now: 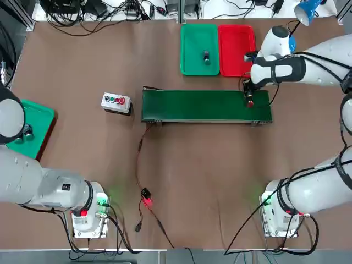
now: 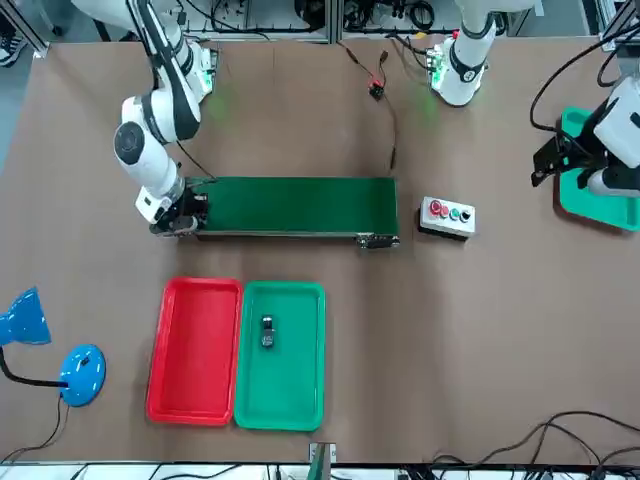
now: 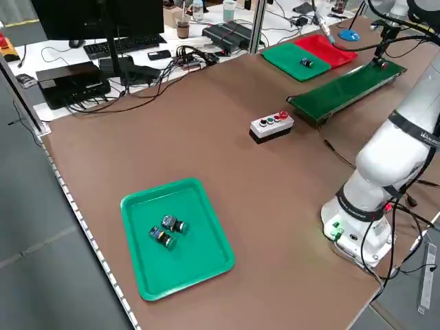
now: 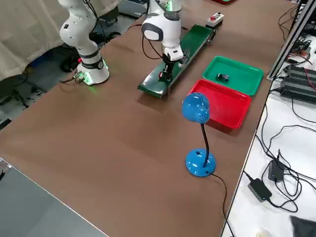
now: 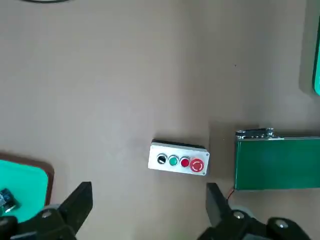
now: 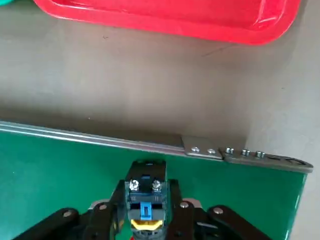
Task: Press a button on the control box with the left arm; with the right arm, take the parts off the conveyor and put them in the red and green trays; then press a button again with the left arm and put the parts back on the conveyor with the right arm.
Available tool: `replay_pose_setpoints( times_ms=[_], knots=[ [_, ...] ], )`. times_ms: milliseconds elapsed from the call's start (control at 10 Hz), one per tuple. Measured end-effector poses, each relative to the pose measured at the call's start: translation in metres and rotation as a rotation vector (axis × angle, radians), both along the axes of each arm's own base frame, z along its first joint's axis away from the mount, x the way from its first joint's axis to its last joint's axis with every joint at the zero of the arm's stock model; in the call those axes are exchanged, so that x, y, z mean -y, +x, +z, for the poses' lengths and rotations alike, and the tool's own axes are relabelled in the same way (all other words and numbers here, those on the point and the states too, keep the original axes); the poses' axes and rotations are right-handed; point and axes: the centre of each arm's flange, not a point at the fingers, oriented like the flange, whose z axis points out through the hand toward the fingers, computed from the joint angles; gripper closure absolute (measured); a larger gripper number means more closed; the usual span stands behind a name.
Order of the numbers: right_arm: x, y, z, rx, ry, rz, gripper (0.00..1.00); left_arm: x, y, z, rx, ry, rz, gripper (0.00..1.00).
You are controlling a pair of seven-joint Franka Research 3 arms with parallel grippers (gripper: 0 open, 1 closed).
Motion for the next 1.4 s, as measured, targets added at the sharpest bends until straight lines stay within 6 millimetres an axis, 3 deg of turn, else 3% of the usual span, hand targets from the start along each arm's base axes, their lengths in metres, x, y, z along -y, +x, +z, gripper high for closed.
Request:
replay_pose_setpoints(
  times_ms=[200, 500, 600, 900, 1000, 1100, 1400],
  knots=[
    [0.0, 0.002, 0.001, 0.006, 0.001, 0.0, 0.54, 0.0, 0.0, 0.0, 0.0, 0.0, 0.001, 0.0],
    [-0.007, 0.025, 0.027, 0.073, 0.018, 0.017, 0.1, 0.0, 0.0, 0.0, 0.0, 0.0, 0.001, 0.0],
    [-0.012, 0.041, 0.048, 0.105, 0.028, 0.022, 0.0, -0.001, 0.0, 0.0, 0.0, 0.0, 0.001, 0.0],
    [-0.028, 0.084, 0.131, 0.079, 0.036, 0.027, 0.0, -0.001, 0.0, 0.0, 0.001, 0.0, 0.001, 0.0],
    [-0.037, 0.095, 0.15, 0.099, 0.043, -0.002, 0.0, -0.001, 0.0, 0.0, 0.001, 0.0, 0.001, 0.0],
    [-0.058, 0.105, 0.154, 0.112, 0.049, -0.042, 0.0, -0.001, 0.0, 0.0, 0.001, 0.0, 0.002, 0.0],
    [-0.14, 0.138, 0.116, 0.115, 0.052, -0.153, 0.0, 0.0, 0.0, 0.001, 0.002, 0.0, 0.001, 0.0]
  ],
)
